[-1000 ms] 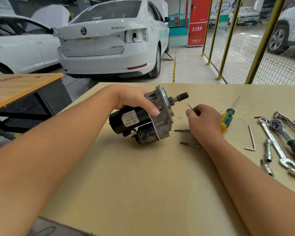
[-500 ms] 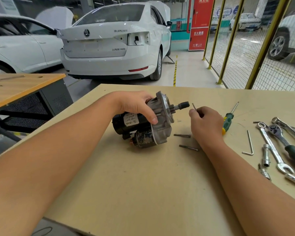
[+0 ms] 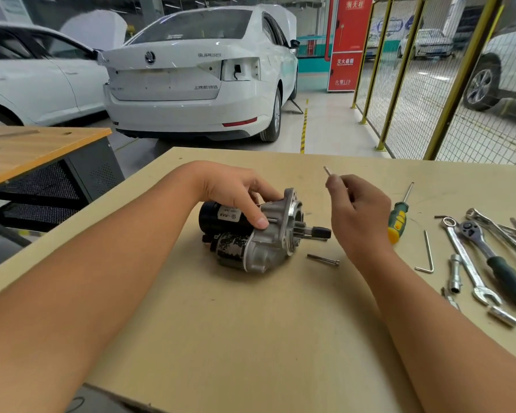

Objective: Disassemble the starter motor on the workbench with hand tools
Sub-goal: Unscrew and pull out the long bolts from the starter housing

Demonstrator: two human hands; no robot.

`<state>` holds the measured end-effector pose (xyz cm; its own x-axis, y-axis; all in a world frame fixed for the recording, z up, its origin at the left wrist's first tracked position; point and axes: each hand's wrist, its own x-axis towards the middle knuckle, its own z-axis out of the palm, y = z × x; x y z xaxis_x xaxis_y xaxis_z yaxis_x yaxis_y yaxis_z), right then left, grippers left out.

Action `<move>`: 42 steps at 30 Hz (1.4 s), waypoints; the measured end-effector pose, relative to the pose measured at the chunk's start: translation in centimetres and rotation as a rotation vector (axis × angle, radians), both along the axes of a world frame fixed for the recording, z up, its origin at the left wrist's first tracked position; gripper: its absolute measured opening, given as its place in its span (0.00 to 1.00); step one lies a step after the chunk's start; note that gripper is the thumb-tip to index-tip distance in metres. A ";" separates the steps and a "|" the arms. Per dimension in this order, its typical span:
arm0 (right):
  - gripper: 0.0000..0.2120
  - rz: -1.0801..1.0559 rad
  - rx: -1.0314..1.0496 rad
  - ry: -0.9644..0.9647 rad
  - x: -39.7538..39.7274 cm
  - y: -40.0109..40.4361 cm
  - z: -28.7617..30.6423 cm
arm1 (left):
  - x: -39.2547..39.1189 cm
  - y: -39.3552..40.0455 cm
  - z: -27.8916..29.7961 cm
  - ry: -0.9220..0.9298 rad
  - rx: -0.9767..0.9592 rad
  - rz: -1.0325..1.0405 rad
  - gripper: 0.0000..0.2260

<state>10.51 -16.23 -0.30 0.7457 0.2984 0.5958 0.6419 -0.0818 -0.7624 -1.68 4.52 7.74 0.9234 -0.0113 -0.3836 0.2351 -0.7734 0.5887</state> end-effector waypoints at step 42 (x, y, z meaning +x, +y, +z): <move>0.07 0.271 -0.398 0.093 -6.3 -3.1 2.1 | -4.4 -0.9 -6.3 -0.832 -0.207 0.256 0.13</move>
